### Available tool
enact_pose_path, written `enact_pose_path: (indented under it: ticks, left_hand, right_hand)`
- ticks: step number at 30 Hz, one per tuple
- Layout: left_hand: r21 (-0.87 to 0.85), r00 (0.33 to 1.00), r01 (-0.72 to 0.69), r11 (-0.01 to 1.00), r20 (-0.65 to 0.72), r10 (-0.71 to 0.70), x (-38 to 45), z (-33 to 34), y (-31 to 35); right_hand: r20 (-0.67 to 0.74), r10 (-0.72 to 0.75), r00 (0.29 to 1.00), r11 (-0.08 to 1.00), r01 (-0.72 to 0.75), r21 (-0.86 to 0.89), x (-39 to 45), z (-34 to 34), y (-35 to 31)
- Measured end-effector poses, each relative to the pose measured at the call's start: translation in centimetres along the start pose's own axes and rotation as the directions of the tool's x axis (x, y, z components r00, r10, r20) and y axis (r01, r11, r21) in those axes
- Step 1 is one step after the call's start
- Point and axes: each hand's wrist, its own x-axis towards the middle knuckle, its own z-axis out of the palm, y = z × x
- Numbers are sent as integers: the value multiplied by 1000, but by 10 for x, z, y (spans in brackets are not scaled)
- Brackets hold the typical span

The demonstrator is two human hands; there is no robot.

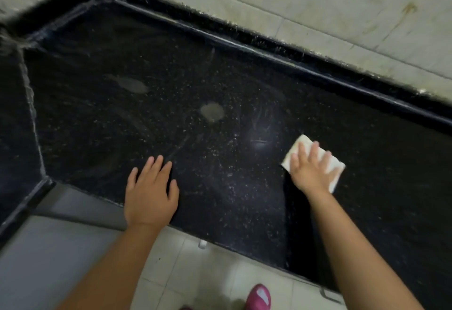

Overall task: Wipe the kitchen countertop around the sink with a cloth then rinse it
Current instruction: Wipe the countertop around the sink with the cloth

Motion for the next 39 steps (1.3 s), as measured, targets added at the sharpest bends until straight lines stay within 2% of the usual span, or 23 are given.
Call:
enact_pose_path:
  ticks: [2,4,6,7,10,13,15,18,19,21,24,26,29,31,32,33,35,36,38,39]
  left_hand:
    - [12,1000,8,1000,22,-8,0,0,0]
    - [9,999,3,1000,35,-4,1,1,-1]
    - [12,999,5,1000,35,-5,2,1,-2]
    - [8,999,17,1000,42,-17,3,0,-1]
    - [-9,996,37,999,79,-36,2,-1,0]
    - [-26,997,33,999,73,-31,2,-1,0]
    - [-25,996,42,999,80,-40,2,0,0]
    - [-30,999,39,999,36,-38,0,1,1]
    - [-31,999,38,999,32,-37,0,1,0]
    - [-33,999,39,999,31,-38,0,1,0]
    - [-26,999,35,999,16,-34,0,2,-1]
    - [-23,999,40,999,7,-39,1,3,-1]
    - [-16,999,40,999,5,-40,1,2,1]
    - [-5,999,38,999,16,-38,2,1,1]
    - [2,999,35,999,24,-35,2,0,2]
    - [9,999,30,1000,35,-30,2,0,2]
    - [27,997,20,999,73,-22,2,-1,2]
    - [27,996,20,999,85,-22,2,0,2]
    - [23,996,21,1000,85,-23,3,0,1]
    - [21,996,24,999,83,-26,3,0,1]
  right_hand:
    - [53,-155,987,987,157,-43,7,3,-48]
    - [34,-328,944,939,330,-96,-2,17,-89]
    - [-125,-504,855,857,478,-191,-25,40,-108]
    - [-198,-533,822,842,492,-221,-40,50,-112]
    - [-133,-588,798,808,572,-141,-93,79,-89]
    - [-120,-617,777,785,600,-153,-128,94,-17]
    - [-185,-549,815,834,517,-195,-126,92,45]
    - [-195,-255,947,957,218,-191,-101,60,105]
    - [-133,-141,981,979,118,-169,-89,46,111]
    - [-76,68,995,998,-69,-12,-62,22,100]
    - [-65,141,988,989,-138,44,-15,5,48]
    - [-12,78,997,996,-77,50,4,2,3]
    - [3,-147,989,989,147,-4,-2,12,-55]
    - [-46,-332,942,943,330,-44,-23,35,-77]
    - [-114,-426,898,904,417,-91,-39,47,-80]
    - [-161,-488,858,872,472,-131,-57,57,-77]
    - [-138,-575,806,817,556,-154,-88,71,-54]
    - [-73,-595,801,799,579,-161,-100,76,-32]
    - [-76,-609,790,784,584,-210,-107,79,21]
    - [-99,-579,809,804,547,-231,-104,75,45]
